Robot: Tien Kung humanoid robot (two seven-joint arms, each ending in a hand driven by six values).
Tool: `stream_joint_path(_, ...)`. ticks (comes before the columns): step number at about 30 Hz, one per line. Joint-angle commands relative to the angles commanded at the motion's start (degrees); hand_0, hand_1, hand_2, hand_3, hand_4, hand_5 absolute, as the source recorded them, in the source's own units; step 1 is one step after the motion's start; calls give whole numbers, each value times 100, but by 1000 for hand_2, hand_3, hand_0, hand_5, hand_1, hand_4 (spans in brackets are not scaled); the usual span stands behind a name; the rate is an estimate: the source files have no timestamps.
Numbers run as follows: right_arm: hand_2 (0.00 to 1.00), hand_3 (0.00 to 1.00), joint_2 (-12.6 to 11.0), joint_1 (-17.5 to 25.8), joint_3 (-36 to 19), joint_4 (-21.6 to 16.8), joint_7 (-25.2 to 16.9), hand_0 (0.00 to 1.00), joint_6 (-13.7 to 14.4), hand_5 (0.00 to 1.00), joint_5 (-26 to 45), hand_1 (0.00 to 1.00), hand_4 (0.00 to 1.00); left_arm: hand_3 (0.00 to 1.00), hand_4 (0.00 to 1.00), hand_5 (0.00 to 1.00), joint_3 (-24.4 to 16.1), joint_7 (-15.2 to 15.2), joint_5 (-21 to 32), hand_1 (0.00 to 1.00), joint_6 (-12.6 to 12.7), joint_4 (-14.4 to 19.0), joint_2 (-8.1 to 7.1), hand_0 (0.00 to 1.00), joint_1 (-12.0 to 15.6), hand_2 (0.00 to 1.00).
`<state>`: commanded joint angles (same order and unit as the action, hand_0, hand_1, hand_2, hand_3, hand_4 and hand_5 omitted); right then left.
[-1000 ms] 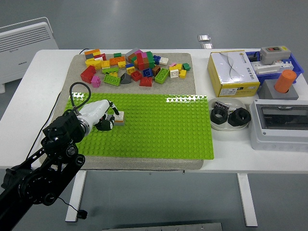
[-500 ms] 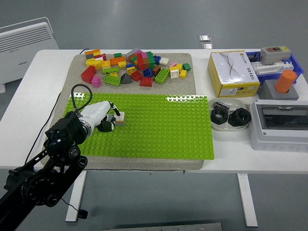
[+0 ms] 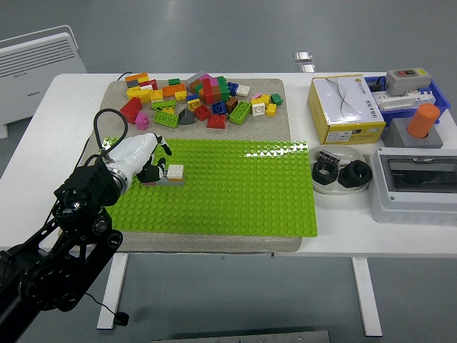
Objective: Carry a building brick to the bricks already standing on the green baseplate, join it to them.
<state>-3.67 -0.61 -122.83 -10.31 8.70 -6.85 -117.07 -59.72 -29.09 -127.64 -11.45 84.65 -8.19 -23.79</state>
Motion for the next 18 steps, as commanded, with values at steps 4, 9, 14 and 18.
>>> stream_joint_path(4, 689, 699, 73, 14, 433, 0, 8, 615, 21, 998, 442, 610, 866, 578, 408, 2, 109, -152, -236, 12, 197, 576, -125, 236, 97, 77)
stream_joint_path(9, 689, 699, 130, -12, 955, 0, -6, 615, 35, 998, 974, 610, 866, 578, 408, 2, 394, -205, -236, 12, 504, 1226, -206, 236, 208, 77)
stream_joint_path(14, 706, 713, 163, -37, 1288, 0, -30, 611, 24, 998, 1331, 610, 864, 573, 400, 2, 464, -52, -236, 14, 892, 1728, -321, 237, 291, 77)
stream_joint_path(18, 711, 709, 145, -66, 1300, 0, -54, 610, -1, 998, 1371, 610, 867, 573, 396, 2, 108, 224, -236, 13, 1167, 1728, -472, 235, 334, 75)
